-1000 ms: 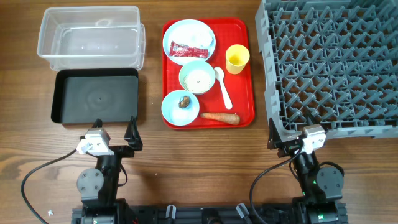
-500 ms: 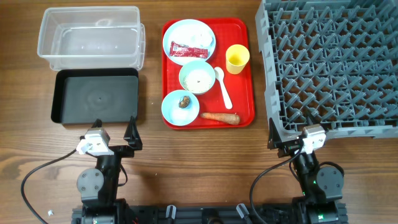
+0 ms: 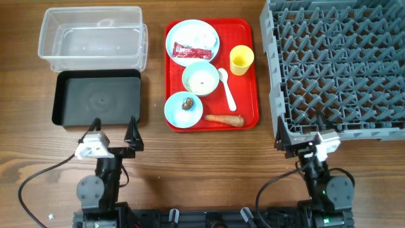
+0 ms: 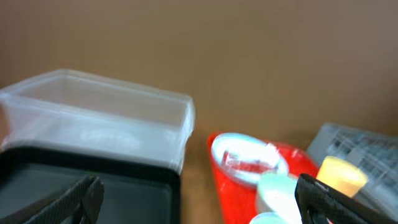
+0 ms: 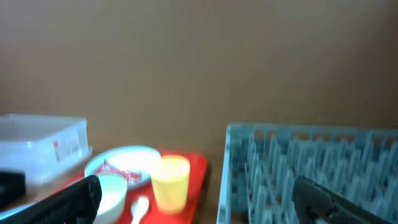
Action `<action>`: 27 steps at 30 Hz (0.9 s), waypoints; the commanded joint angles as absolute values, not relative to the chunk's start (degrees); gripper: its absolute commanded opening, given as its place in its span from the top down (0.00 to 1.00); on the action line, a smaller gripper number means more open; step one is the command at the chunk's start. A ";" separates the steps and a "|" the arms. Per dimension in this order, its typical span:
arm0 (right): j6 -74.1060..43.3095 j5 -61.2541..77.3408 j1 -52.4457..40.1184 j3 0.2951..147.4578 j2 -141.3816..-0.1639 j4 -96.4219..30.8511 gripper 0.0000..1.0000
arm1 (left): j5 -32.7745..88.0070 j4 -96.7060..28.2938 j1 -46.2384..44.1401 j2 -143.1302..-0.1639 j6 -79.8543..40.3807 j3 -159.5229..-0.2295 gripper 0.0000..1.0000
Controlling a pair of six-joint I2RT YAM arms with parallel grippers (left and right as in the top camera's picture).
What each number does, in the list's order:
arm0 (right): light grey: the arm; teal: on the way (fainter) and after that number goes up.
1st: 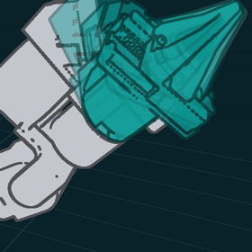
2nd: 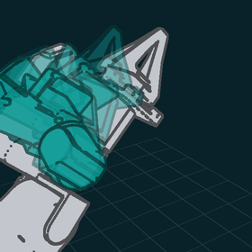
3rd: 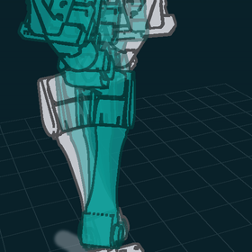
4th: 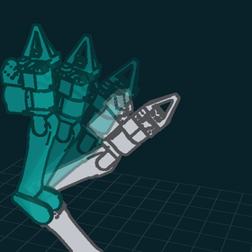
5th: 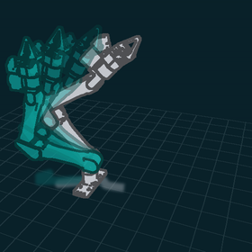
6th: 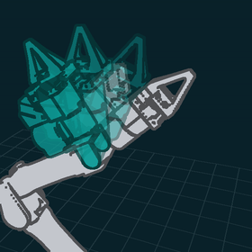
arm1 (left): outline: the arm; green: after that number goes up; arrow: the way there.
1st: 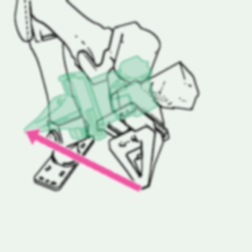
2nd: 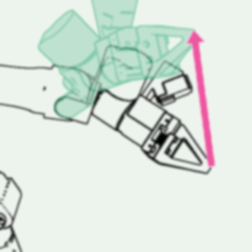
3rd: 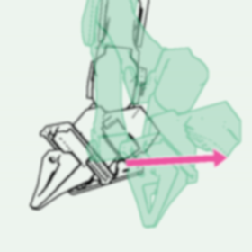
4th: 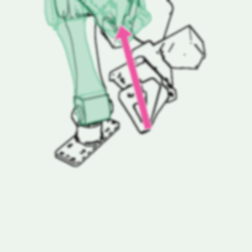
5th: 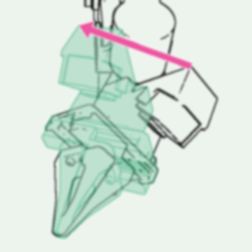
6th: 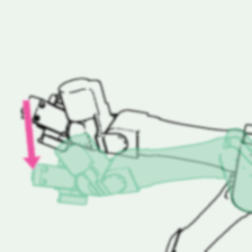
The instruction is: Sort waste into correct bins and load items into the dishwasher rack
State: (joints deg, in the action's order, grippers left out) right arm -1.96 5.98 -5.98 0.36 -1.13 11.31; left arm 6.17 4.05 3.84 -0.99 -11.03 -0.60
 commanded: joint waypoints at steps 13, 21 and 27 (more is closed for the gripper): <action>1.56 7.44 -6.35 15.79 -8.80 12.64 0.00 | 9.63 2.02 4.29 -13.30 -7.66 -19.79 0.00; 1.50 13.76 -6.35 35.46 -29.63 0.99 0.00 | 11.09 -18.59 4.29 -42.85 -2.96 -48.53 0.00; 1.58 14.24 -6.35 54.15 -44.97 -17.19 0.00 | 10.90 -42.50 4.23 -64.47 -2.98 -73.54 0.00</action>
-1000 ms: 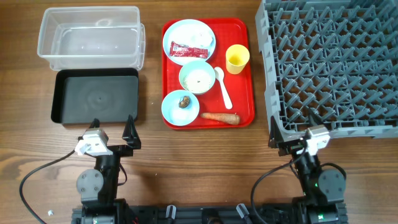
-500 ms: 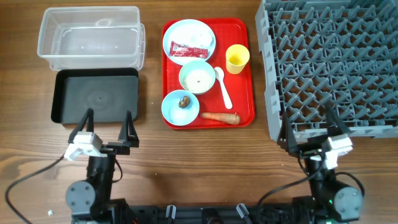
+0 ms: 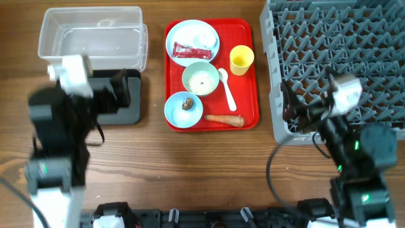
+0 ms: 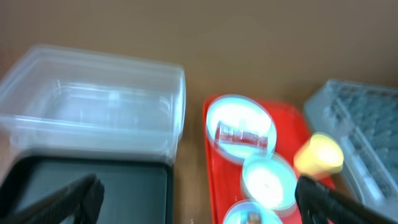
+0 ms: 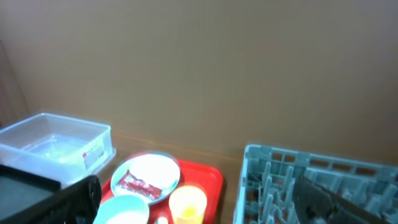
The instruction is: Sort waste into correct bins and load items into the dishwasher rack
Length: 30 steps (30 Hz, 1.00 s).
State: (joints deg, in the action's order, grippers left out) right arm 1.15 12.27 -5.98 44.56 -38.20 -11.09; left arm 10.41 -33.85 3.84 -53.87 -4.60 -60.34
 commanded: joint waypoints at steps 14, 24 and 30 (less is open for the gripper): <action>1.32 18.92 -6.37 80.77 -69.43 -43.88 0.00 | 8.29 -59.88 -11.94 -105.19 3.03 -112.53 0.00; 1.34 15.05 -6.35 80.55 -74.67 -48.53 0.00 | 9.82 -48.97 -20.38 -115.66 2.48 -112.51 0.00; 1.32 15.05 -6.37 80.55 -76.38 -51.64 0.00 | 6.76 -38.39 -20.73 -121.54 0.82 -112.51 0.01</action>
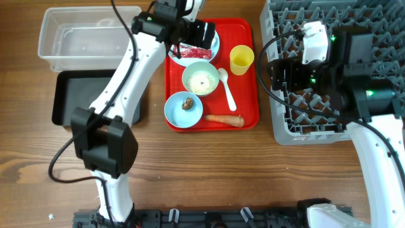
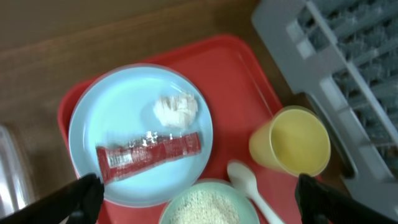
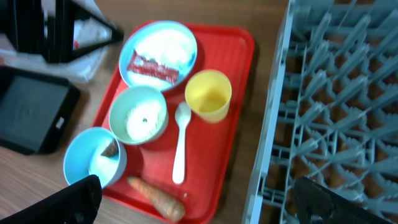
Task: Sort waste into correct bins and load items into the dishwasher rack
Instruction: 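Lower left gripper onto the plate and grasp the white tissue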
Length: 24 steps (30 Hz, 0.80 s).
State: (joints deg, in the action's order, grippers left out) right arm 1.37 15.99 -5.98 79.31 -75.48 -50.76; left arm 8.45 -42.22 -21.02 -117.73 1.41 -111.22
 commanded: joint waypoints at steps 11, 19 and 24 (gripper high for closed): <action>1.28 15.49 -6.37 80.55 -76.40 -53.63 0.00 | 0.32 -29.76 -22.68 -133.71 0.82 -112.51 0.13; 1.28 15.51 -6.37 80.55 -76.40 -53.60 0.00 | 0.34 -26.59 -22.65 -137.03 0.38 -112.51 0.27; 0.86 15.49 -6.37 80.55 -76.40 -53.67 0.00 | 0.56 -21.91 -23.42 -139.65 -0.69 -112.51 0.31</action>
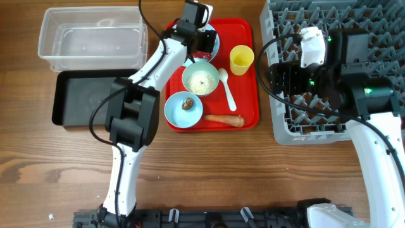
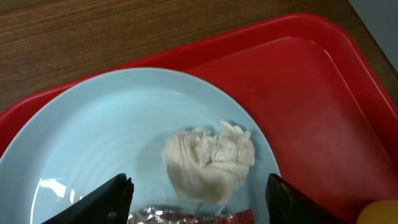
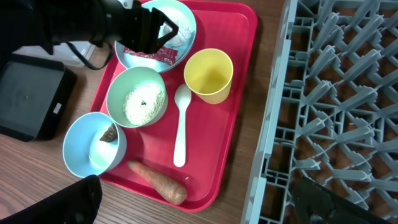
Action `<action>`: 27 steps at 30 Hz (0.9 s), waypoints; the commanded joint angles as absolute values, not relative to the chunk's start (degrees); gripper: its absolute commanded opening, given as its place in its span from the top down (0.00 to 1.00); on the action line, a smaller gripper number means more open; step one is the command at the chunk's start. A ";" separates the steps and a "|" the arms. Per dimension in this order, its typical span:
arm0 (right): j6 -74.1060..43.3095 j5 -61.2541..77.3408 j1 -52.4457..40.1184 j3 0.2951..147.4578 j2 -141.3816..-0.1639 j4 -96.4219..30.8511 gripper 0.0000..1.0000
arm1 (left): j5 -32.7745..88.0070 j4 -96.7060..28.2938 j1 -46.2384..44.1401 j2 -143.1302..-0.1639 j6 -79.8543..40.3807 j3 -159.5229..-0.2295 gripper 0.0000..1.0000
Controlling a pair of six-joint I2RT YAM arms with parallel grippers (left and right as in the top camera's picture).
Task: Sort waste into correct bins and load items into the dishwasher rack
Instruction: 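Lower left gripper onto the plate and grasp the white tissue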
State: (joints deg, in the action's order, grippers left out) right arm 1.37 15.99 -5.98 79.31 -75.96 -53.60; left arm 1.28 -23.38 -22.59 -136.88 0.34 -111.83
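My left gripper (image 2: 199, 202) is open, low over the pale blue plate (image 2: 93, 124) at the far end of the red tray (image 1: 245, 95). Its fingers straddle a crumpled white tissue (image 2: 208, 158) and the top edge of a red wrapper (image 2: 186, 216). In the overhead view the left gripper (image 1: 197, 35) hides most of the plate. My right gripper (image 3: 208, 205) is open and empty, high above the gap between the tray and the grey dishwasher rack (image 1: 342, 63). A yellow cup (image 3: 208, 74), white spoon (image 3: 180, 134) and carrot (image 3: 158, 183) lie on the tray.
A green bowl of grains (image 1: 200, 78) and a blue bowl with a food scrap (image 1: 184, 107) sit on the tray. A clear plastic bin (image 1: 92, 38) and a black bin (image 1: 95, 98) stand to its left.
My left gripper has come down close to the plate, so the tissue now fills its view where the whole plate and the cup showed before. The right gripper has barely shifted.
Both grippers stood open at the table's near edge. Then both arms were raised, the left over the black bin, the right by the rack. Later the left was above the plate and the right above the tray's right side. Now the left is low over the tissue.
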 commanded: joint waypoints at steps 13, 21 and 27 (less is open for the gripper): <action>0.86 15.49 -6.37 80.55 -76.40 -53.63 0.00 | 0.54 -16.05 -24.08 -142.93 -0.43 -112.51 0.28; 0.86 15.49 -6.37 80.55 -76.40 -53.60 0.00 | 0.51 -16.10 -24.10 -143.26 -0.43 -112.51 0.58; 0.86 15.49 -6.37 80.55 -76.40 -53.60 0.00 | 0.51 -16.29 -24.12 -143.26 -0.45 -112.51 0.83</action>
State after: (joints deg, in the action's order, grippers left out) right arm 1.34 15.99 -5.98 79.31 -75.96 -53.60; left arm 1.08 -16.27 -23.94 -142.50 -0.45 -111.83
